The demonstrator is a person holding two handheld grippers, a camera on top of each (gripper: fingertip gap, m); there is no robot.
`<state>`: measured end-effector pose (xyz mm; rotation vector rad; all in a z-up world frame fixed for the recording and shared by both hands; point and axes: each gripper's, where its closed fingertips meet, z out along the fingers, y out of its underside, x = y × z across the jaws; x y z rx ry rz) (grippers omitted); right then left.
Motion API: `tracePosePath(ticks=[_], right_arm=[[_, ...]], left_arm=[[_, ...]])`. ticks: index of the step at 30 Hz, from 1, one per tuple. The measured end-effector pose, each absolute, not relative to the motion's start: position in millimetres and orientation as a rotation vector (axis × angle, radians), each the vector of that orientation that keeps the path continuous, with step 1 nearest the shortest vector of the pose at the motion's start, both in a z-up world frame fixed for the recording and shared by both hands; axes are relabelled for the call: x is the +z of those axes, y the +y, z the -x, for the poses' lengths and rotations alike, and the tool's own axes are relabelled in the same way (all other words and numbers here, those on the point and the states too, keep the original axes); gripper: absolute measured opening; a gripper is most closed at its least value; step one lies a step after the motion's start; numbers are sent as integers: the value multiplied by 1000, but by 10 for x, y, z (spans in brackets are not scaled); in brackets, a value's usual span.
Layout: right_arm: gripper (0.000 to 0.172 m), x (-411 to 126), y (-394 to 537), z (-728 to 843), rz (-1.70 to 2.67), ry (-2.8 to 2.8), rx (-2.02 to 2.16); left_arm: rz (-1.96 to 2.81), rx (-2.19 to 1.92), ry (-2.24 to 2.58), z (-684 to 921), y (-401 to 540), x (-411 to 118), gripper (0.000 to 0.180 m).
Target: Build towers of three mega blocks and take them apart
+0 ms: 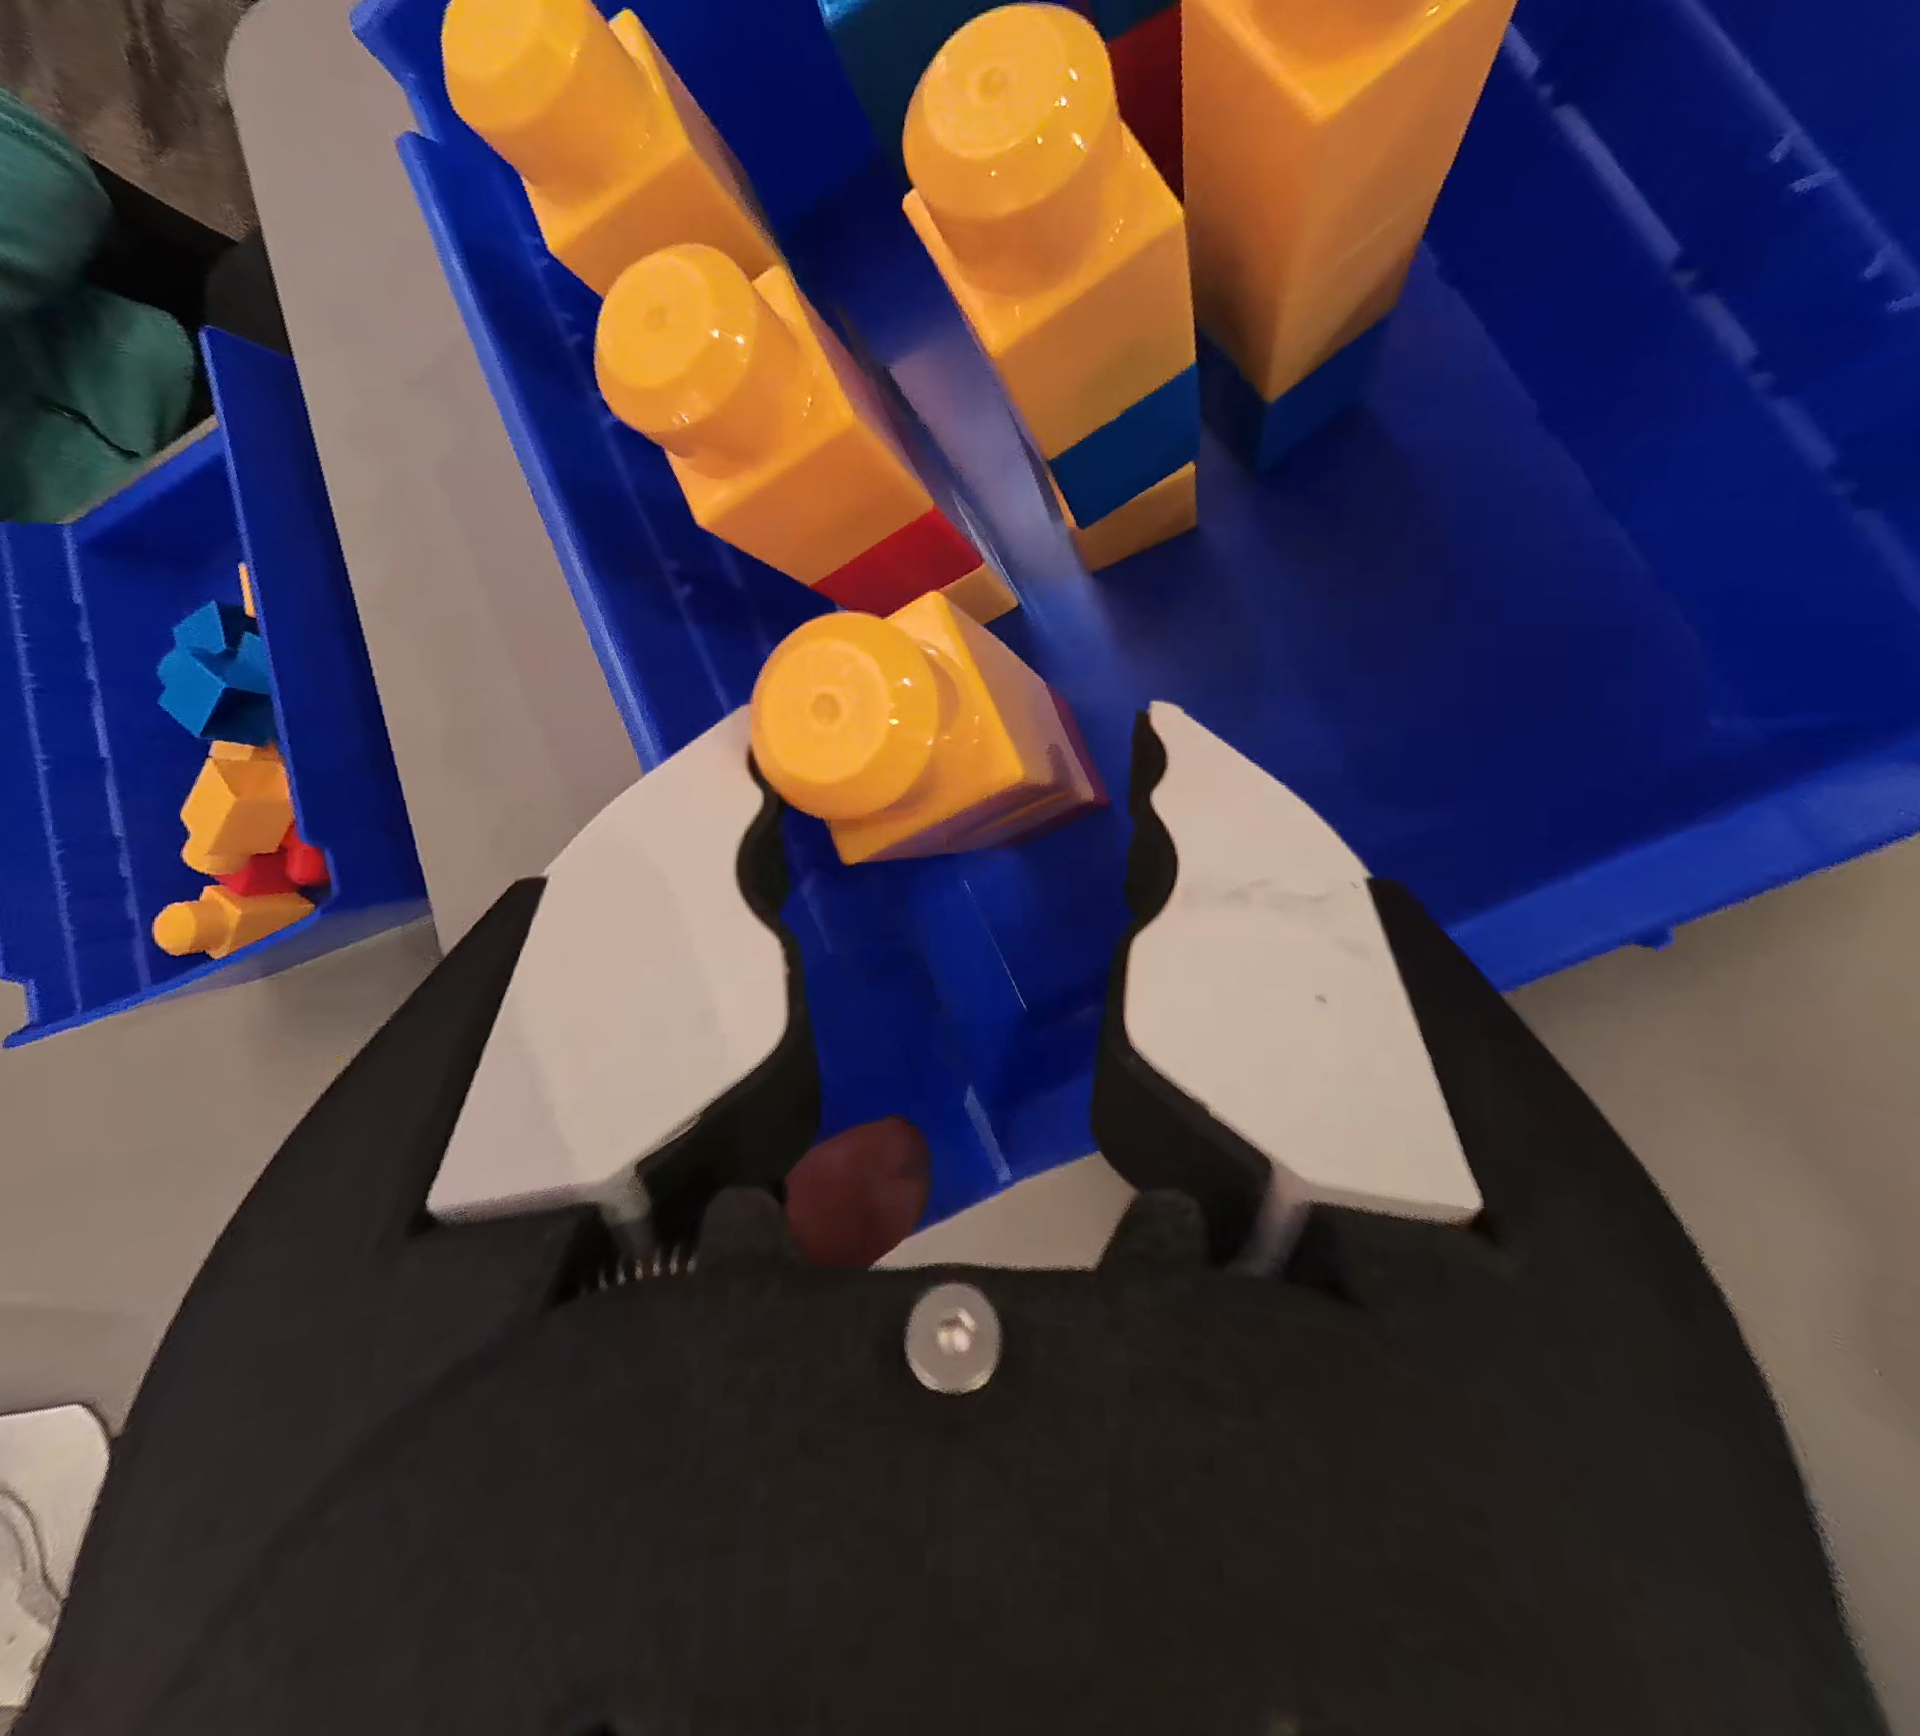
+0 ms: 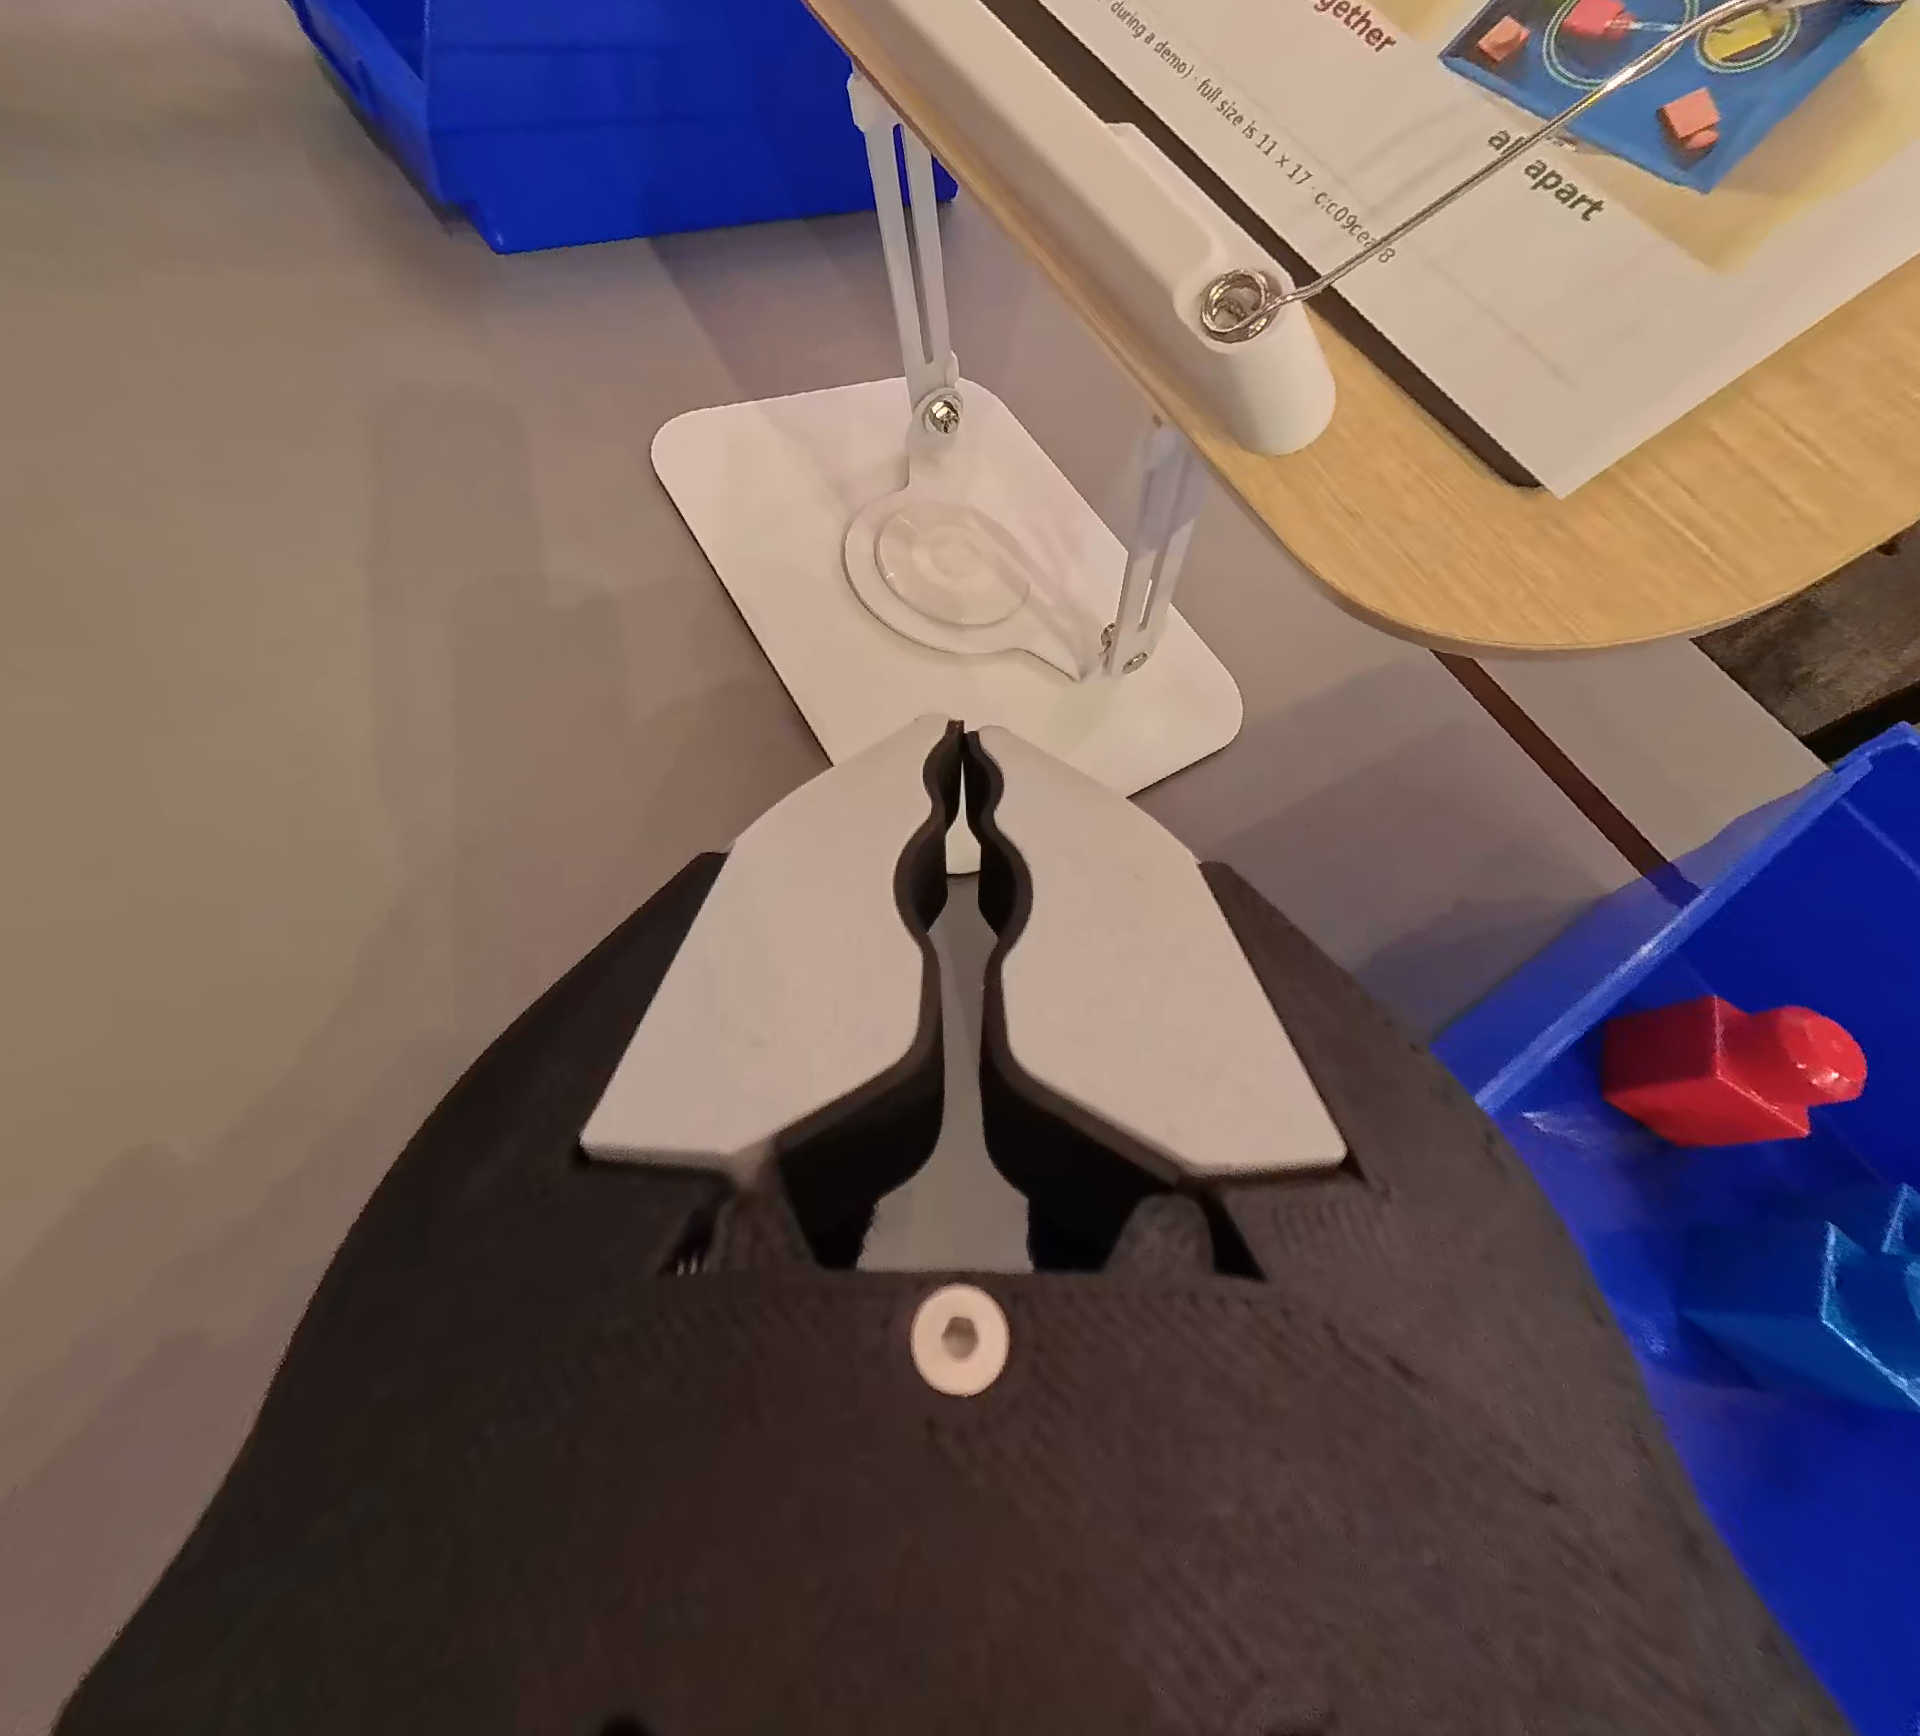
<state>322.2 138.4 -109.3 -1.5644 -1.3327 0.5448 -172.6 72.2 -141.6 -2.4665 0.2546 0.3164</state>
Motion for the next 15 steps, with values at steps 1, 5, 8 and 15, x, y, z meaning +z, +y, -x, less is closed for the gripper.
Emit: tracePosePath(ticks=[1, 5, 8, 15], right_arm=[[0, -1093, 1384, -3223, 1564, -1333, 548], [0, -1101, 1381, -3228, 1564, -1338, 546], [0, -1095, 1363, -3218, 1556, -1346, 552], [0, -1126, 1296, -3154, 1540, -1391, 571]], left_arm=[[2462, 325, 252, 1732, 738, -1425, 57], [2449, 284, 257, 1704, 812, -1449, 43], [2419, 258, 288, 1658, 841, -1438, 41], [2291, 176, 382, 1466, 714, -1063, 39]])
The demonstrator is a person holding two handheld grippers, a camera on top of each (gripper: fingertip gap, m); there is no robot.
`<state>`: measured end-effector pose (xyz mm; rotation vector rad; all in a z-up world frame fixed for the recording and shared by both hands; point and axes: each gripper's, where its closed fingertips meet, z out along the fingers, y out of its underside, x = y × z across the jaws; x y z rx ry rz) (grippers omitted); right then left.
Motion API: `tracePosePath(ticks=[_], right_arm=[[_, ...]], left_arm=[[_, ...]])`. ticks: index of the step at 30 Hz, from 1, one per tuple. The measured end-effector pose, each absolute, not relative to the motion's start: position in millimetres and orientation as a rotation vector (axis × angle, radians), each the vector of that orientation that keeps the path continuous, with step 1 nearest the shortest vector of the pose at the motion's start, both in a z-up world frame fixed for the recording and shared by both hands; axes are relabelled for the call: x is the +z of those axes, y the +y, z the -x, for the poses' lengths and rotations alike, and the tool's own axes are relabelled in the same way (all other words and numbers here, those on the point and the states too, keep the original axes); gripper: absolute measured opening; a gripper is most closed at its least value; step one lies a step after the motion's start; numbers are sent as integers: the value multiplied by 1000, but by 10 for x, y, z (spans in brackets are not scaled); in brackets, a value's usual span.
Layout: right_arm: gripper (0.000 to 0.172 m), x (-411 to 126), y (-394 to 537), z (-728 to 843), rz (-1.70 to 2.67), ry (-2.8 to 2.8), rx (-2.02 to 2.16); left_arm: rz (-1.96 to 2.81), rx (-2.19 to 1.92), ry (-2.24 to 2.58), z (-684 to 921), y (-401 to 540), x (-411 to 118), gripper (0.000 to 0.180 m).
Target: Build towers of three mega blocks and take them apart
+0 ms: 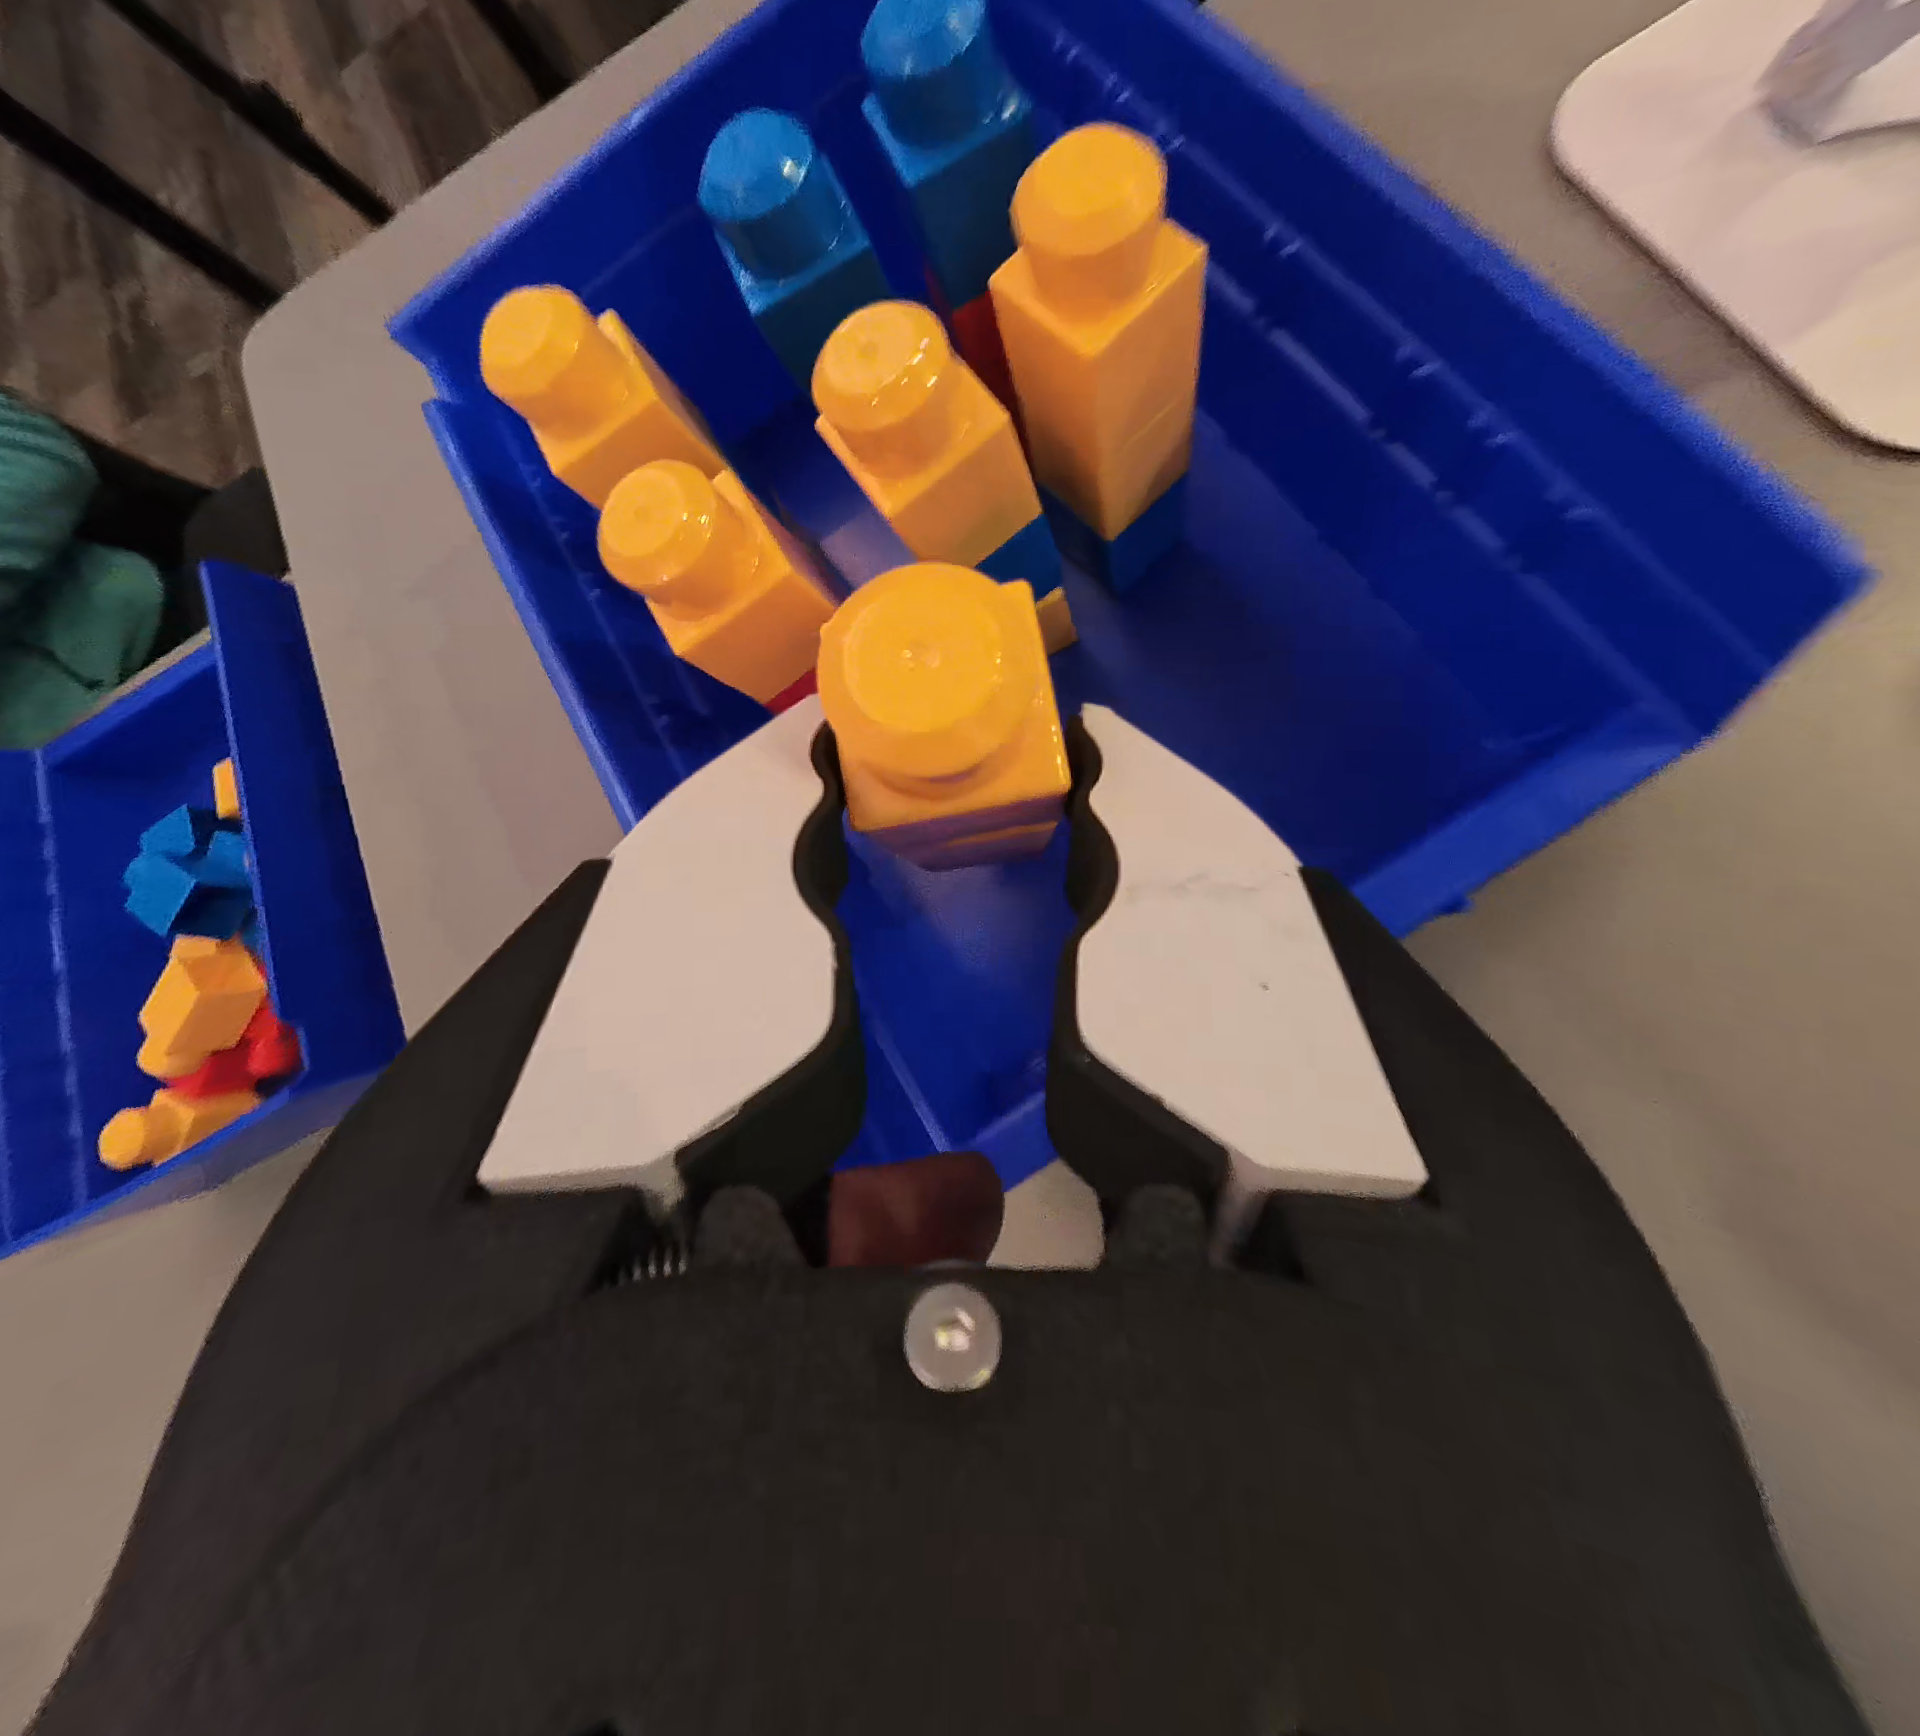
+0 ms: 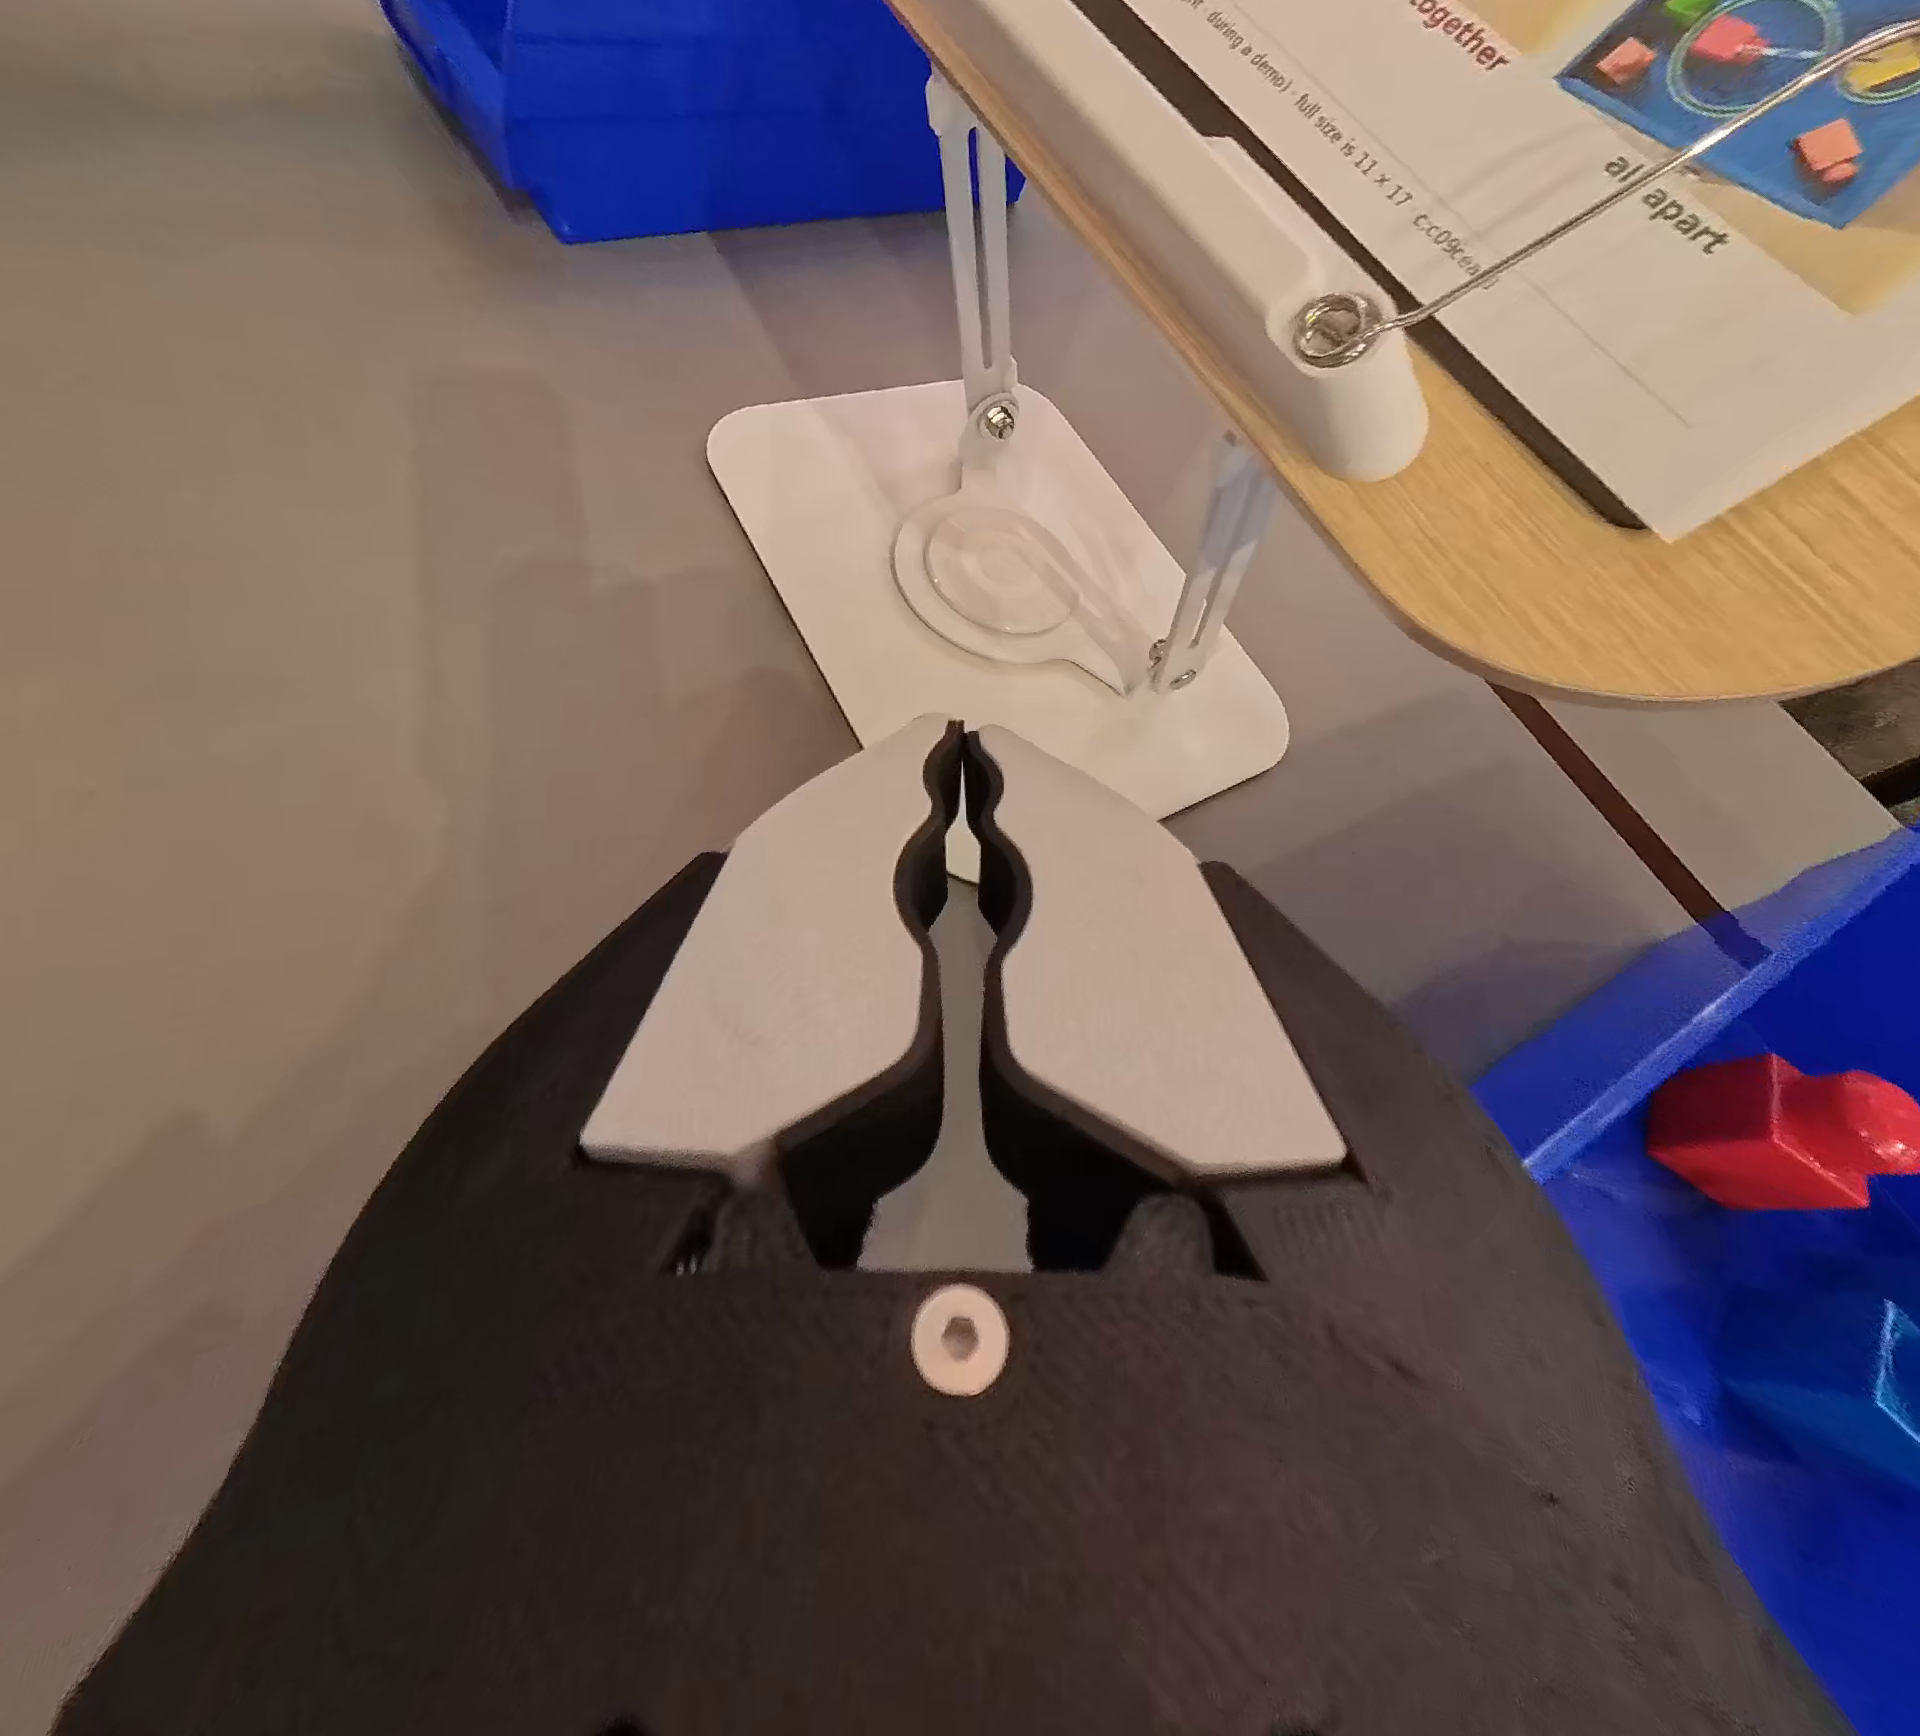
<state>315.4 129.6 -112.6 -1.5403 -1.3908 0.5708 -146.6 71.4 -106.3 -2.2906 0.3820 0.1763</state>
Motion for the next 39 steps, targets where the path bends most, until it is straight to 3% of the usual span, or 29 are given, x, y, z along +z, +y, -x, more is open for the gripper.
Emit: tracePosePath(ticks=[9, 23, 39], right_arm=[[0, -1146, 1283, -3144, 1540, -1396, 592], [0, -1290, 1345, -3207, 1575, -1398, 630], [0, -1328, 1316, -3169, 1571, -1421, 652]], left_arm=[[1999, -212, 755, 156, 282, -303, 38], [1851, -609, 1392, -2023, 309, -1201, 38], [1819, -672, 1517, -2285, 296, -1454, 39]])
